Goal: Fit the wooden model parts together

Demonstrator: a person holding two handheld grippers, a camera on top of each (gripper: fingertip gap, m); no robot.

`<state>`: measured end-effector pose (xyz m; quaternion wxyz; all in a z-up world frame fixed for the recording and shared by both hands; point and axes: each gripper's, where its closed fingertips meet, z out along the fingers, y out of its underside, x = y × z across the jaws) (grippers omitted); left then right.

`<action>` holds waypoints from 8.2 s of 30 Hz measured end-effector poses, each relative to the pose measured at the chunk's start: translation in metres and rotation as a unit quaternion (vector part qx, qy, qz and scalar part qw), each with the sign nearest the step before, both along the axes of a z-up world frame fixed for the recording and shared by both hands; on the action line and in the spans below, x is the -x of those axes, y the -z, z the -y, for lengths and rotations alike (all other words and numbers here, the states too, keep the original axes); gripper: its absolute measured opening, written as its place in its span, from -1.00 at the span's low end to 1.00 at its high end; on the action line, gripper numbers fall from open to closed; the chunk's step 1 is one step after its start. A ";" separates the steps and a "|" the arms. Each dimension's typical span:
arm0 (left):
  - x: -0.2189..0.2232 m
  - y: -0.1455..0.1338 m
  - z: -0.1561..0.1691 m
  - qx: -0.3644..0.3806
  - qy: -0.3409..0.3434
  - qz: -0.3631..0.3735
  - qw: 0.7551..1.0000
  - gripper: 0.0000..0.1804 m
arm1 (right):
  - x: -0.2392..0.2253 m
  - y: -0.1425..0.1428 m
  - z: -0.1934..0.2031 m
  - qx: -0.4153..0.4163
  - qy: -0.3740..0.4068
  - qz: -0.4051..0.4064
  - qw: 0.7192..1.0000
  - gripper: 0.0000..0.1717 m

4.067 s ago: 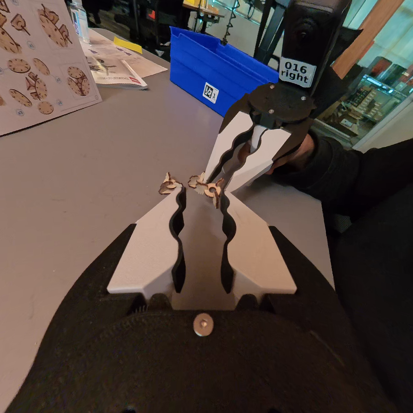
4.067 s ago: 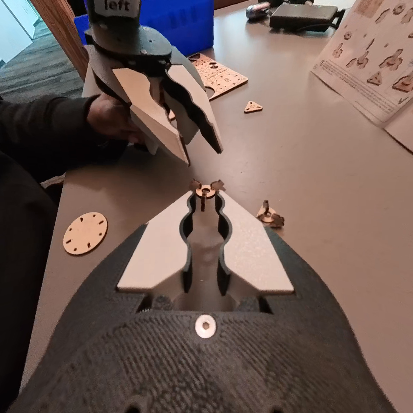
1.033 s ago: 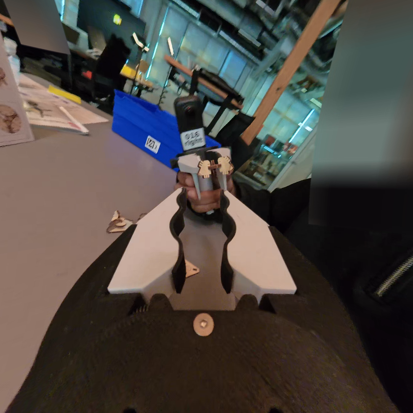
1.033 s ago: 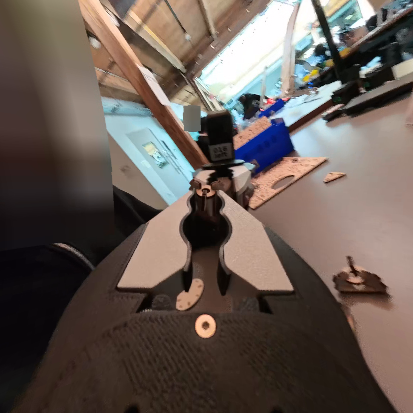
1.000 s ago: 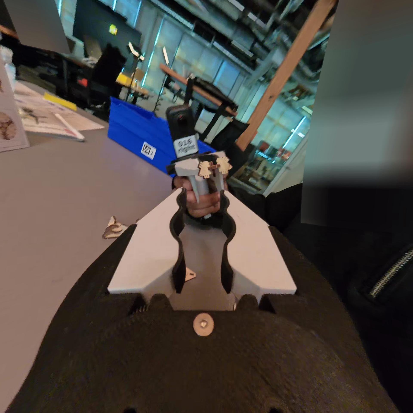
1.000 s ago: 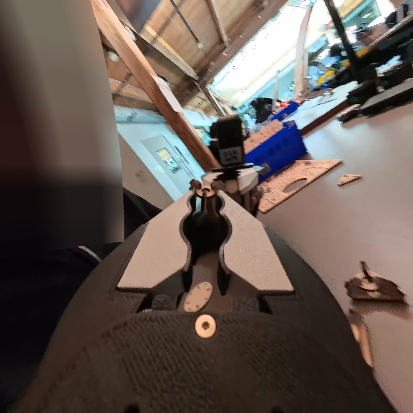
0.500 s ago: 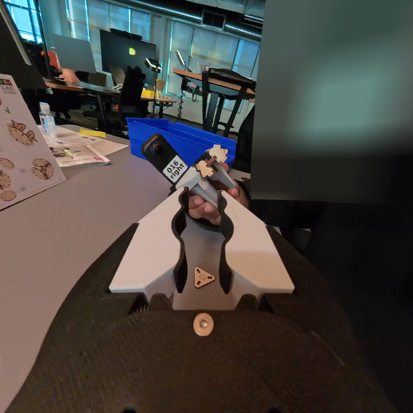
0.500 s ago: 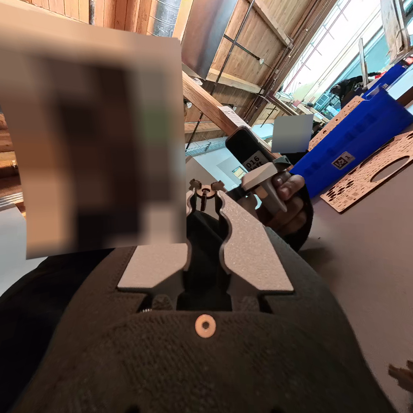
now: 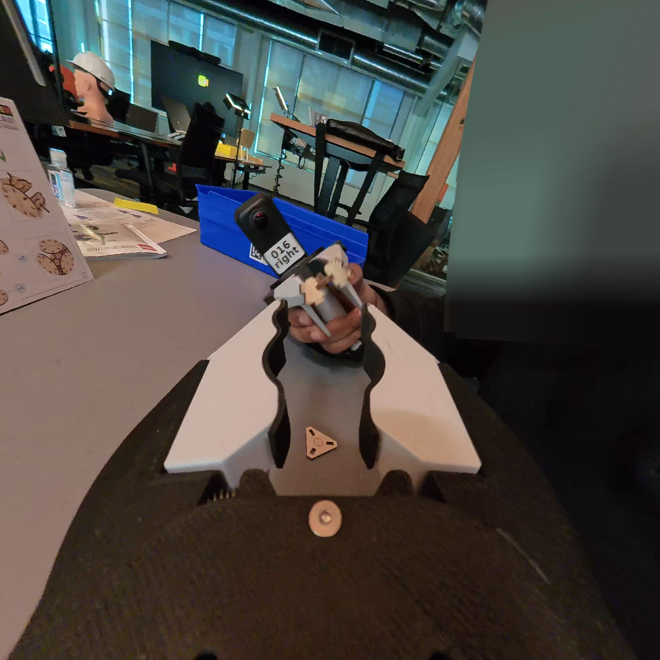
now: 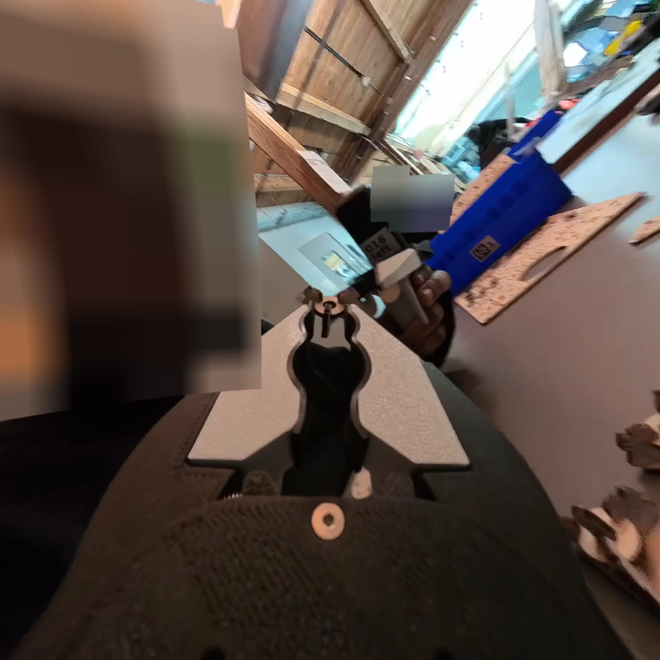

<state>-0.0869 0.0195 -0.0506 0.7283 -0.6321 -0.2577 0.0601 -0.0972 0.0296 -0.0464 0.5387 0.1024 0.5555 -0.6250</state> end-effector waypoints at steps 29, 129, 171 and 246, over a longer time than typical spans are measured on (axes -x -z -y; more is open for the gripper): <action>0.014 0.018 0.012 0.032 -0.046 0.038 0.998 -0.66 | -0.029 0.103 -0.001 -0.185 -0.003 -0.503 0.844 -0.82; 0.021 0.016 0.021 -0.012 -0.044 0.070 0.997 -0.62 | -0.045 0.085 -0.050 -0.256 0.239 -0.505 0.789 -0.59; 0.023 0.024 0.022 -0.001 -0.050 0.085 0.995 -0.63 | -0.045 0.128 -0.045 -0.404 0.236 -0.491 0.735 -0.51; -0.053 0.105 -0.039 0.187 -0.001 0.245 0.951 -0.06 | -0.034 0.114 -0.014 -0.368 0.242 -0.487 0.754 -0.83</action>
